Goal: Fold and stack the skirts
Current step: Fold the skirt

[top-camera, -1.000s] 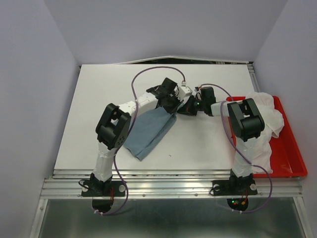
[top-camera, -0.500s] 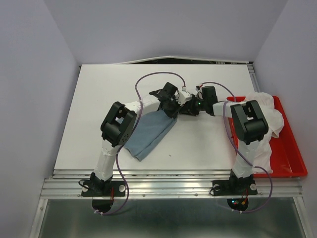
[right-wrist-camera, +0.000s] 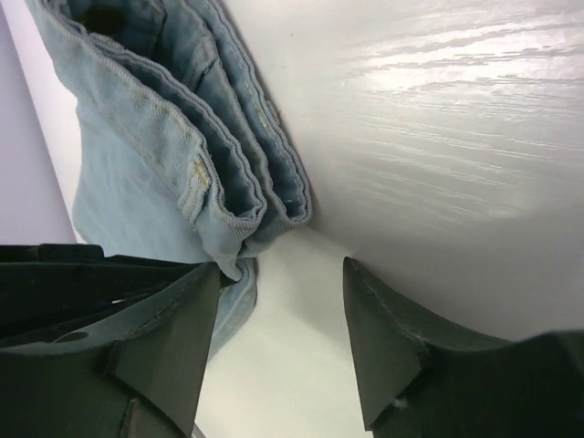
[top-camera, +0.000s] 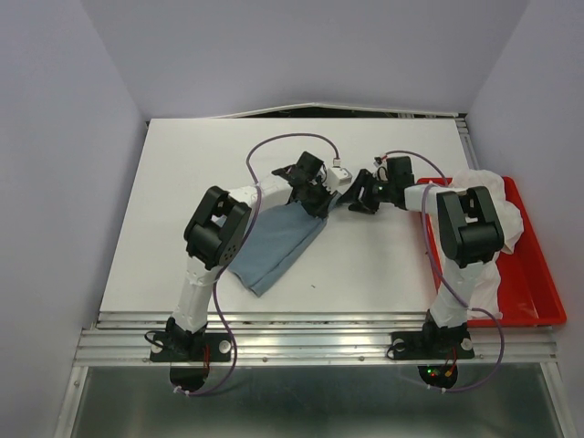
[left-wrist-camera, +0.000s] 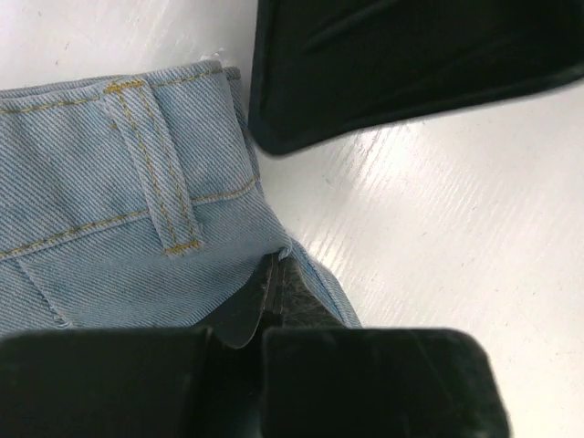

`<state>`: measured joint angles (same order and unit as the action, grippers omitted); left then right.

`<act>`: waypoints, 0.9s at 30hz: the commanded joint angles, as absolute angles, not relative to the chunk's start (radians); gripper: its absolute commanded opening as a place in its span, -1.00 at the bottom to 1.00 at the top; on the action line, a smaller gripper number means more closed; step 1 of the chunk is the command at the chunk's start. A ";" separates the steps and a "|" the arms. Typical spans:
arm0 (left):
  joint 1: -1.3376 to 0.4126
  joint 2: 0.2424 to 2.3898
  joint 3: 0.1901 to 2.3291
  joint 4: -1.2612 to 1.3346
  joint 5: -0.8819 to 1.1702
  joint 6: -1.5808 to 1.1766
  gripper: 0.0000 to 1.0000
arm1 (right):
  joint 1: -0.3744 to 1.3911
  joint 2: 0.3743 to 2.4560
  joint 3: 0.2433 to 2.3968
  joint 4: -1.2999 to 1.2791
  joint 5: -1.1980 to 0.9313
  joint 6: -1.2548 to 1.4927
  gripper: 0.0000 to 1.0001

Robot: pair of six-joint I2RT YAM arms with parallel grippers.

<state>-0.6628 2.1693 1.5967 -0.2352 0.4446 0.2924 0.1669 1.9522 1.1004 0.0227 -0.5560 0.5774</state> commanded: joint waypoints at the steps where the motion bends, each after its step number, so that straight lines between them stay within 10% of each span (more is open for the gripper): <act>1: -0.672 2.164 1.571 -0.262 0.476 0.287 -1.00 | 0.166 1.979 1.057 0.035 -0.567 0.624 0.29; 11: -0.672 2.155 1.562 -0.264 0.474 0.304 -1.00 | 0.166 2.082 1.065 0.139 -0.575 0.721 0.29; 18: -0.681 2.100 1.549 -0.311 0.437 0.344 -0.76 | 0.166 2.149 1.103 0.147 -0.566 0.700 -0.94; 27: -0.680 1.709 1.292 -0.469 0.266 0.408 -0.22 | 0.166 2.082 1.112 0.107 -0.468 0.621 -0.99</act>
<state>-0.6769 1.9064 1.3689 -0.3523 0.3504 0.3538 0.1604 2.0815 1.1107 0.2256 -0.6590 0.7216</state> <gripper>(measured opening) 0.386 0.074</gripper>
